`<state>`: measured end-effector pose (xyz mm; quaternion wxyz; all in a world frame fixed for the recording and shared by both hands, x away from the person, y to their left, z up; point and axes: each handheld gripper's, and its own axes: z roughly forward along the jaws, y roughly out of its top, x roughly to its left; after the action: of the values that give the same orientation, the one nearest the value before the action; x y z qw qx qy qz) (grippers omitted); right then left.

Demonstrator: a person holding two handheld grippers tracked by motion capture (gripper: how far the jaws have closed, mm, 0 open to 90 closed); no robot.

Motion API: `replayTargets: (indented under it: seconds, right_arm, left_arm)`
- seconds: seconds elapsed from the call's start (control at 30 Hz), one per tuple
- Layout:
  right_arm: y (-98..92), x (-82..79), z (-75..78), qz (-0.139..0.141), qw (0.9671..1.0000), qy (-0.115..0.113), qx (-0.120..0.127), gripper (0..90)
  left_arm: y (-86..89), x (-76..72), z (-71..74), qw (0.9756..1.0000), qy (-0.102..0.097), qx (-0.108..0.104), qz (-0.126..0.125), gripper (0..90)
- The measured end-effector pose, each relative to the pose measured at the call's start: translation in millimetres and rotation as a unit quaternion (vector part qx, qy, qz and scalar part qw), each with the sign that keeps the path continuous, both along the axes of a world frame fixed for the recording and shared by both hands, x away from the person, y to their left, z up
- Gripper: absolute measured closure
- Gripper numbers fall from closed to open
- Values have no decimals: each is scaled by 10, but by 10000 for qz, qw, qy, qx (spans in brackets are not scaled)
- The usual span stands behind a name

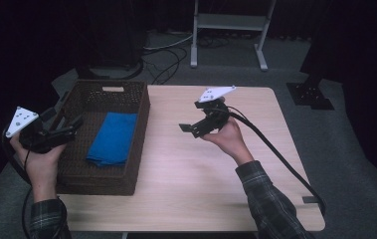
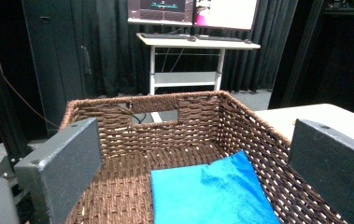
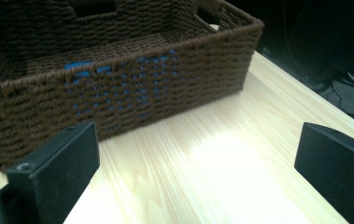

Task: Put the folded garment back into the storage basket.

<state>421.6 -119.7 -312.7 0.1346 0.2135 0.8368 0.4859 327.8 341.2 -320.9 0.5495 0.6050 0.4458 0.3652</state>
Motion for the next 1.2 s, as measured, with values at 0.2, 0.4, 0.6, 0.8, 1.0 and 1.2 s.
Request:
replayTargets:
  seconds: [0.2,0.4,0.6,0.8,1.0,1.2]
  right_arm:
    - [-270,-97,-73,-112,9999,-36,21,0]
    - [-565,-200,-192,-303,9995,-6,26,0]
    - [-844,-332,-342,-449,9990,33,-11,0]
    - [-1067,-428,-468,-594,9982,73,3,0]
    - [-1208,-496,-592,-652,9977,138,-89,0]
    - [-1305,-554,-723,-667,9974,223,-180,0]
  left_arm:
    - [-4,0,-1,10000,-20,15,38,22]
    - [-3,-8,2,10000,-45,35,53,22]
    - [-19,-15,3,9999,-81,79,65,22]
    - [-25,-12,0,9999,-76,110,80,22]
    - [-26,-11,-1,9998,-84,131,87,22]
    - [-24,-10,-1,9998,-79,151,96,22]
